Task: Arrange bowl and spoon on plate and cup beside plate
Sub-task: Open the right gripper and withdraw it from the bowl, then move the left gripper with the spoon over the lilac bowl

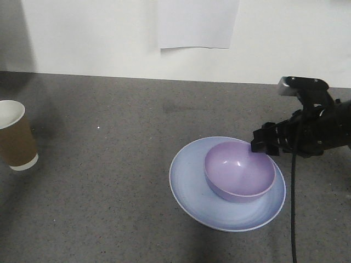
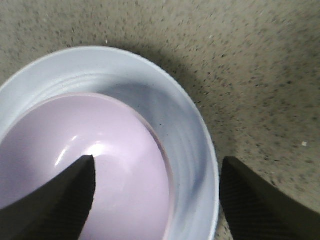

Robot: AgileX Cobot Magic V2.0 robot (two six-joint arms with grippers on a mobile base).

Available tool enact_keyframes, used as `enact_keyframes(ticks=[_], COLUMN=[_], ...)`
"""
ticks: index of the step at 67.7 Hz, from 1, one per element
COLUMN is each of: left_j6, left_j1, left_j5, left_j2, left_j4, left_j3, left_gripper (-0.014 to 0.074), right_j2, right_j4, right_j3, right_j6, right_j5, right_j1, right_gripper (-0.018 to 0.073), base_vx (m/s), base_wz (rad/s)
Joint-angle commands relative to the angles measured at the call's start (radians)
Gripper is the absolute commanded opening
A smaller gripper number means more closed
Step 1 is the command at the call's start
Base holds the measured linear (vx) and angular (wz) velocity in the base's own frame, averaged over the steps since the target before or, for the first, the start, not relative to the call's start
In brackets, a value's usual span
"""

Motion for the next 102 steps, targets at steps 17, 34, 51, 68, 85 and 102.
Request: enact_keyframes(ticks=[17,34,51,68,85,102], left_j6=[0.001,0.001,0.001,0.001,0.001,0.086], left_j1=[0.0,0.0,0.0,0.0,0.0,0.0], left_j5=[-0.051,-0.051,-0.051,-0.051,-0.058,-0.056], left_j2=[-0.016,-0.016,-0.016,-0.016,-0.016,-0.015], left_j4=[-0.007,-0.007,-0.007,-0.007,-0.007,-0.065], left_j3=[-0.025,-0.025,-0.025,-0.025,-0.025,-0.025], left_gripper=[-0.0006,-0.0006,-0.0006,-0.0006,-0.0006,-0.0006], right_j2=[-0.237,-0.413,-0.519,-0.526,-0.526,-0.526], right_j4=[-0.06,-0.241,-0.297,-0.299,-0.299,-0.299], right_j3=[-0.03,-0.03,-0.03,-0.03,-0.03,-0.03], right_j6=[0.06,0.173,0.186,0.182,0.182,0.182], right_j5=[0.089,0.162,0.189,0.188,0.188,0.188], right_j1=[-0.105,-0.108,-0.108,-0.108,-0.108,-0.108], right_gripper=[0.0515,0.0506,0.0506,0.0506,0.0506,0.0506], base_vx=[0.0,0.0,0.0,0.0,0.0,0.0], base_wz=[0.0,0.0,0.0,0.0,0.0,0.0])
